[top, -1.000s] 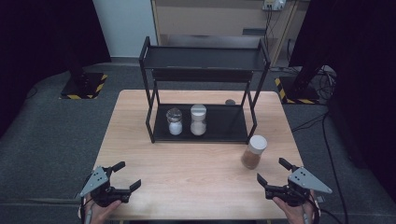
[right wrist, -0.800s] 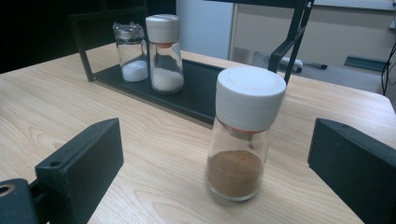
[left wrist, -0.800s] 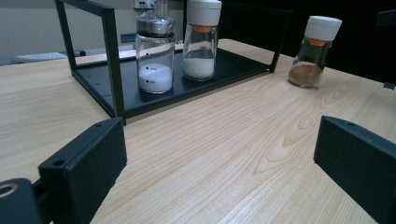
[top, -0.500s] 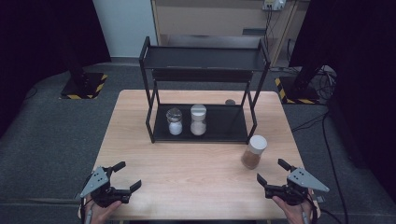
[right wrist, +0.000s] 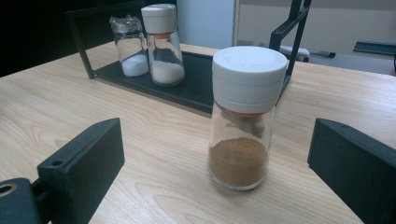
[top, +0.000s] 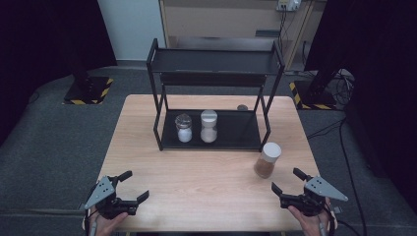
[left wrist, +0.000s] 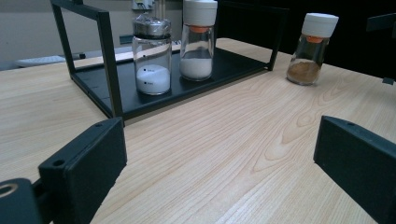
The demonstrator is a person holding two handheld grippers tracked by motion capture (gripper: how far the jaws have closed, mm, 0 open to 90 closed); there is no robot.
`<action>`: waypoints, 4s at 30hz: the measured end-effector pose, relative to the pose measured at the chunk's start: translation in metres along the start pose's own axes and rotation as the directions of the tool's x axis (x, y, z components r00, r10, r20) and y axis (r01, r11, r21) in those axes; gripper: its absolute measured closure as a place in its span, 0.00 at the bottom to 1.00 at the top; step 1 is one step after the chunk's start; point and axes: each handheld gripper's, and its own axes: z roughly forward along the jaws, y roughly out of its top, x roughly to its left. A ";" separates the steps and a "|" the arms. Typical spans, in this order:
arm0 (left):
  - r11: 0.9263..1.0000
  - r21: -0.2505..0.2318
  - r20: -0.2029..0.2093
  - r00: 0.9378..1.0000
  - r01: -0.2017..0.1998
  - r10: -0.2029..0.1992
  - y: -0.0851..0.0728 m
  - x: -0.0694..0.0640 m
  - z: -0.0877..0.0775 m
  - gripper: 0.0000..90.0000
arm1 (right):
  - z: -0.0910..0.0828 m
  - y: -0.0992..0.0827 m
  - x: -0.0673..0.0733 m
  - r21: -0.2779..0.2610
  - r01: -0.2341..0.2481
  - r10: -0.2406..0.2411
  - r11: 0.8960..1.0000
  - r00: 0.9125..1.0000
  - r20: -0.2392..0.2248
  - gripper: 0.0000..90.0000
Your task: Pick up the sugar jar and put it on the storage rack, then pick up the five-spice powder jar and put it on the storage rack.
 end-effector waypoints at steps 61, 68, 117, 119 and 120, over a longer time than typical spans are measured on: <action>1.000 -0.022 0.012 1.000 -0.021 0.022 -0.001 -0.001 -0.003 0.01 | 0.027 0.055 -0.013 0.029 0.009 -0.008 1.000 1.000 -0.028 0.03; 0.999 -0.019 0.011 1.000 -0.029 0.029 -0.001 -0.002 -0.002 0.01 | 0.047 0.061 -0.017 0.069 0.013 -0.013 0.998 1.000 0.002 0.04; 1.000 -0.014 0.011 1.000 -0.027 0.027 -0.001 -0.001 -0.001 0.02 | 0.095 0.068 -0.020 0.182 0.095 -0.090 0.979 0.995 -0.034 0.38; 1.000 -0.014 0.012 1.000 -0.027 0.028 -0.001 -0.001 -0.001 0.02 | 0.095 0.072 -0.019 0.178 0.102 -0.095 0.979 0.994 -0.048 0.38; 1.000 -0.013 0.012 1.000 -0.027 0.028 -0.001 -0.001 -0.001 0.02 | 0.095 0.073 -0.019 0.176 0.105 -0.096 0.979 0.994 -0.054 0.38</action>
